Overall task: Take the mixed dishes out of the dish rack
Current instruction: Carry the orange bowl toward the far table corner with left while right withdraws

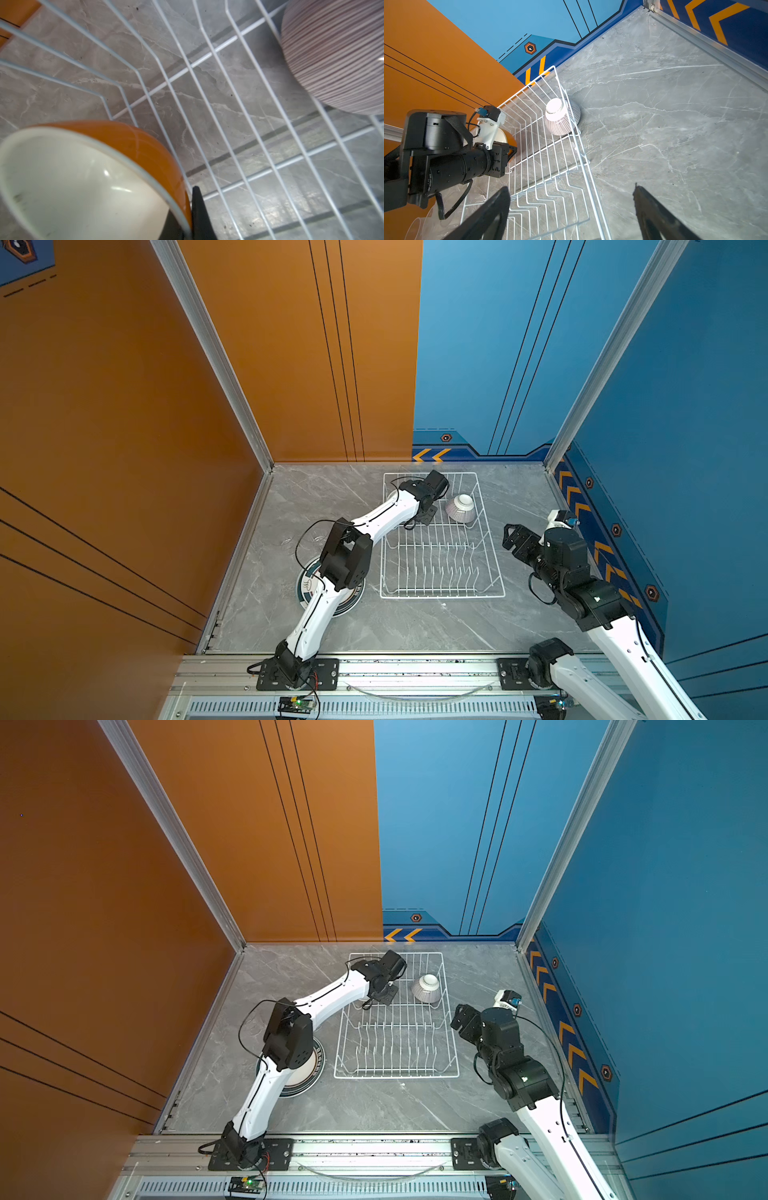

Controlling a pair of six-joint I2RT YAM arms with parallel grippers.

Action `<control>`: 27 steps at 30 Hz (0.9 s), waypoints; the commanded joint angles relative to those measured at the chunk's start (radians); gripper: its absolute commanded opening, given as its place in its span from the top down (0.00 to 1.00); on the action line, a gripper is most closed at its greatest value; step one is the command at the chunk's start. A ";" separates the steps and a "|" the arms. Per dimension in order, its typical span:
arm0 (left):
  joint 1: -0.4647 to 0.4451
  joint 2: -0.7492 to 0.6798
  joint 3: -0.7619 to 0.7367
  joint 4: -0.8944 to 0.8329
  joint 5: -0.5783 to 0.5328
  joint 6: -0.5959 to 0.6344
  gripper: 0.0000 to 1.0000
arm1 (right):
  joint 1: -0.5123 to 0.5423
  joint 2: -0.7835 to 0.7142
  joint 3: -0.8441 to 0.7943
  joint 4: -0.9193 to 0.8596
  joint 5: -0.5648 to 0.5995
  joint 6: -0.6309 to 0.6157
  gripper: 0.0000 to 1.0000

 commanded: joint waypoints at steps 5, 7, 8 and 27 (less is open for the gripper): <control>0.010 -0.007 0.014 -0.053 -0.033 0.022 1.00 | -0.005 -0.042 0.011 -0.065 0.057 0.011 0.06; 0.005 -0.027 0.024 -0.053 -0.018 0.019 1.00 | -0.004 -0.043 0.013 -0.072 0.068 0.022 0.07; 0.001 -0.040 0.030 -0.054 -0.009 0.017 1.00 | -0.005 -0.041 0.015 -0.074 0.072 0.025 0.07; 0.060 -0.459 -0.080 -0.085 0.162 -0.064 1.00 | -0.002 0.162 0.213 -0.084 -0.032 0.002 0.07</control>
